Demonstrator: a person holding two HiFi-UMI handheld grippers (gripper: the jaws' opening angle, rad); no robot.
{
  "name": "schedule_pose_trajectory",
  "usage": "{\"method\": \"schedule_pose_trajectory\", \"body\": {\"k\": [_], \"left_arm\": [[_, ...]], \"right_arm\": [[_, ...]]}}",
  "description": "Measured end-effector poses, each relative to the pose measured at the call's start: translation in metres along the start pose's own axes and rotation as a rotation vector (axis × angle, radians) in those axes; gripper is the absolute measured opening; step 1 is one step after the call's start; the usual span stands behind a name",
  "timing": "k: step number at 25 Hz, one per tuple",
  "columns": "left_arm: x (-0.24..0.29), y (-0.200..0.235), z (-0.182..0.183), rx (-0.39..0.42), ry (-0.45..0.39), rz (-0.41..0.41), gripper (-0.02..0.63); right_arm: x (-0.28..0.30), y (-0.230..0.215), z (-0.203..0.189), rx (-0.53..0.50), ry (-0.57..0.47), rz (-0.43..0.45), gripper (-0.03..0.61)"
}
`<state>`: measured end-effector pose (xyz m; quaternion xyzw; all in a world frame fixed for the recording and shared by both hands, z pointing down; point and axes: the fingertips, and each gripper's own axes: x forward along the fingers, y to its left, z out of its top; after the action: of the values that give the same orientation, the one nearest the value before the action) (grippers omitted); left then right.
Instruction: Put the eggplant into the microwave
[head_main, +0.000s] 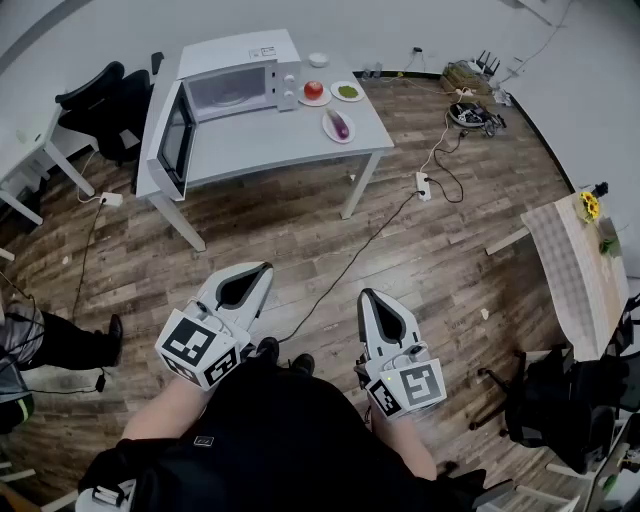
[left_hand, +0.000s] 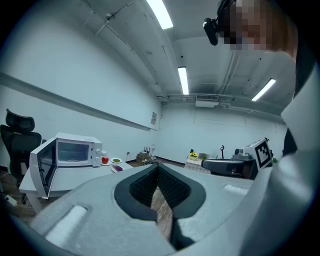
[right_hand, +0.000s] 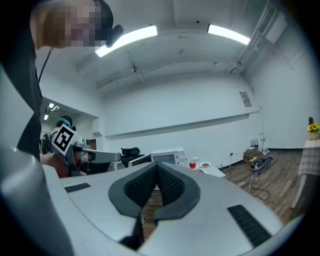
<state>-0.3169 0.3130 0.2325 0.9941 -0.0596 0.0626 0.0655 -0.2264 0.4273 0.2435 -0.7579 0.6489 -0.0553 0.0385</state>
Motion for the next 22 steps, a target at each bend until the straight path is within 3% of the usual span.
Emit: {"method": "schedule_pose_trajectory", "body": {"k": [8, 16, 22], "left_arm": [[0.015, -0.029, -0.004, -0.004, 0.0, 0.01, 0.008], [0.031, -0.021, -0.004, -0.01, 0.005, 0.017, 0.008], [0.058, -0.001, -0.005, -0.021, 0.003, 0.019, 0.008]], "right_arm": [[-0.03, -0.026, -0.001, -0.009, -0.009, -0.008, 0.014], [-0.027, -0.045, -0.004, 0.039, -0.019, -0.022, 0.015], [-0.004, -0.063, -0.007, 0.02, 0.008, -0.021, 0.017]]}}
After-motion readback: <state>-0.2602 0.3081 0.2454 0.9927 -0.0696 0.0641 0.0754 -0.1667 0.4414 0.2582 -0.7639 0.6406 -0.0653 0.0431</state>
